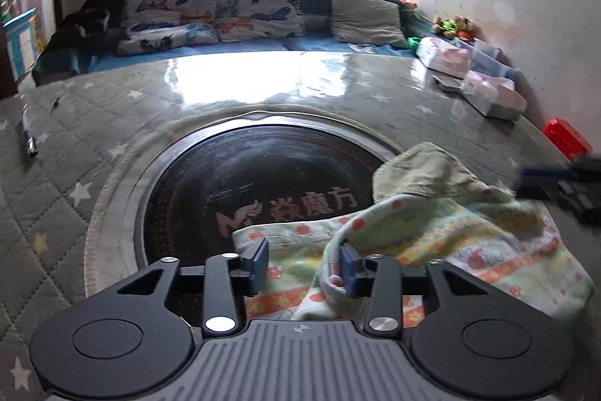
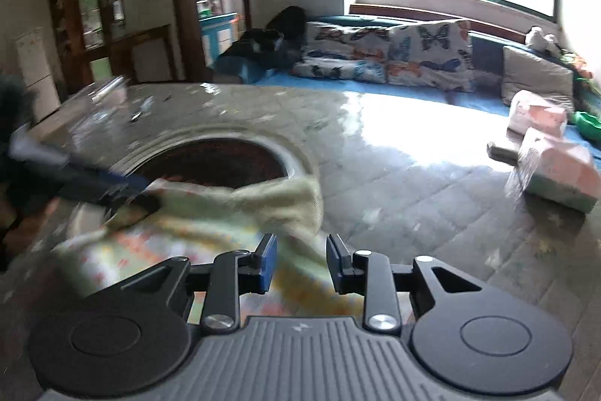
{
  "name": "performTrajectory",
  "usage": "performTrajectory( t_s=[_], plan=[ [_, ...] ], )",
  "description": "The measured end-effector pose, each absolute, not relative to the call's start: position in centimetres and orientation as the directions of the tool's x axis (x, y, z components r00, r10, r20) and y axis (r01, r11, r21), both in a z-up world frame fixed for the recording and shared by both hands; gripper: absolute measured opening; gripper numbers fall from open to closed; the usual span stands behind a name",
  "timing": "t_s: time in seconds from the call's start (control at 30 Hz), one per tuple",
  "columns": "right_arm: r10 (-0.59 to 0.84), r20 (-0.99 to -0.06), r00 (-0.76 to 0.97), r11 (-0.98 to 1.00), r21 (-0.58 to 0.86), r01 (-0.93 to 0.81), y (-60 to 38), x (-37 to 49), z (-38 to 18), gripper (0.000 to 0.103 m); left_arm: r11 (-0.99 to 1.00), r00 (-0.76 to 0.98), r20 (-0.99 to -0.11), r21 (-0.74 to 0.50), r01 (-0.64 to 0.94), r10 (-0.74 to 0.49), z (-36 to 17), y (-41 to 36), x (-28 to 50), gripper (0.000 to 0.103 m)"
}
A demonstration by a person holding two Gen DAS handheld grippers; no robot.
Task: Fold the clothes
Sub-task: 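Fold the held hem over toward the collar with both grippers and lower it, then open both grippers to release the folded hem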
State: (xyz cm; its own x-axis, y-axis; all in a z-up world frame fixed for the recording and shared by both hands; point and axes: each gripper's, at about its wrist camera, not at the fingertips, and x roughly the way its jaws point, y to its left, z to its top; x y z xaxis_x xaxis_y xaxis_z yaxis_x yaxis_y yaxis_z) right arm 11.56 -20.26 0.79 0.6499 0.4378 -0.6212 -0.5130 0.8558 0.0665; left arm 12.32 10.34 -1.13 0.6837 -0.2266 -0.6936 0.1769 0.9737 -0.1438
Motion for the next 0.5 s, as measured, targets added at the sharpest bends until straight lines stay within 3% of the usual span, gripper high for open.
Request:
performTrajectory(
  t_s=[0.2, 0.37, 0.5],
  plan=[
    [0.423, -0.658, 0.623, 0.872, 0.108, -0.478, -21.9, 10.7, -1.2, 0.028, 0.981, 0.685, -0.701, -0.148, 0.129, -0.196, -1.0, 10.9, 13.0, 0.056],
    [0.383, -0.658, 0.648, 0.903, 0.121, -0.411, -24.0, 11.2, -1.7, 0.023, 0.984, 0.692, -0.702, -0.162, 0.079, -0.171, -0.8, 11.9, 13.4, 0.071],
    [0.367, -0.653, 0.662, 0.911, 0.111, -0.396, -24.1, 11.3, -1.1, 0.024, 0.987, 0.711, -0.693, -0.160, 0.008, -0.118, -0.1, 13.3, 13.5, 0.072]
  ],
)
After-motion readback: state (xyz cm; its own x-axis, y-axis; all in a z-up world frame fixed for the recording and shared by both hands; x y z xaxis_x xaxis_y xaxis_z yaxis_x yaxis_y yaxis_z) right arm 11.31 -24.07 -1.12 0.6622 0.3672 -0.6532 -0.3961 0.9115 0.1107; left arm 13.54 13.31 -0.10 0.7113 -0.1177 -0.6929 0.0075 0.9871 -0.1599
